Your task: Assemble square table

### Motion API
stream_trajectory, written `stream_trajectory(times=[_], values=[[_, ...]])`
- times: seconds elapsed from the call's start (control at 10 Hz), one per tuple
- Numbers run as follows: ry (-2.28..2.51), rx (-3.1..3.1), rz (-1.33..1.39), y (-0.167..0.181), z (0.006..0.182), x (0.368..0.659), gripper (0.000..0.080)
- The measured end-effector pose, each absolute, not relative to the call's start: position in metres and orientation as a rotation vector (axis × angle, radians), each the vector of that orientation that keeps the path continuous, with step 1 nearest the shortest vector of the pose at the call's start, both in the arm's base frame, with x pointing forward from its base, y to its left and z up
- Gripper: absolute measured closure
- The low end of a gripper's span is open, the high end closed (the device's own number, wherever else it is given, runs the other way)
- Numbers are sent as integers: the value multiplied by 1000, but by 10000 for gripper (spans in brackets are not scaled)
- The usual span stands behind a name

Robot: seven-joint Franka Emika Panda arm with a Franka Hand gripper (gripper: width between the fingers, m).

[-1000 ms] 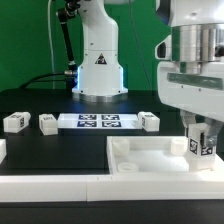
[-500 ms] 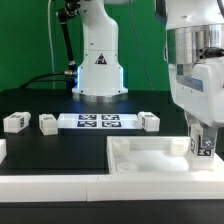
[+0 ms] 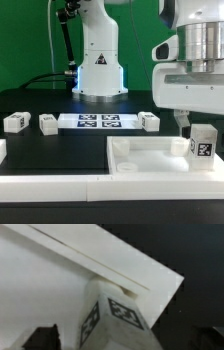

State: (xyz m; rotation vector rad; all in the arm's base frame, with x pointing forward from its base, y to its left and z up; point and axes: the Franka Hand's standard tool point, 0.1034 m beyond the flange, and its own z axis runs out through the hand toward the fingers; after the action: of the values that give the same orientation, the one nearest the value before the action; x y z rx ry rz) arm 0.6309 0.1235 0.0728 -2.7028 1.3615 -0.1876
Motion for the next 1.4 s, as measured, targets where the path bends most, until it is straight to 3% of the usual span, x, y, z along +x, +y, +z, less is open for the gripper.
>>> stream_trajectory(times=[0.2, 0.5, 0.6, 0.8, 0.9, 1.0, 1.1, 1.4], values=[[1133, -2824, -205, 123, 73, 631, 150], [293, -3105, -280, 120, 74, 634, 150], [257, -3108, -298, 118, 73, 634, 150], [336, -3097, -294, 118, 72, 633, 196], [383, -3089, -293, 118, 72, 633, 377], [487, -3067, -290, 118, 72, 633, 377], [589, -3044, -288, 117, 72, 633, 511], [1196, -2830, -217, 113, 71, 631, 511]])
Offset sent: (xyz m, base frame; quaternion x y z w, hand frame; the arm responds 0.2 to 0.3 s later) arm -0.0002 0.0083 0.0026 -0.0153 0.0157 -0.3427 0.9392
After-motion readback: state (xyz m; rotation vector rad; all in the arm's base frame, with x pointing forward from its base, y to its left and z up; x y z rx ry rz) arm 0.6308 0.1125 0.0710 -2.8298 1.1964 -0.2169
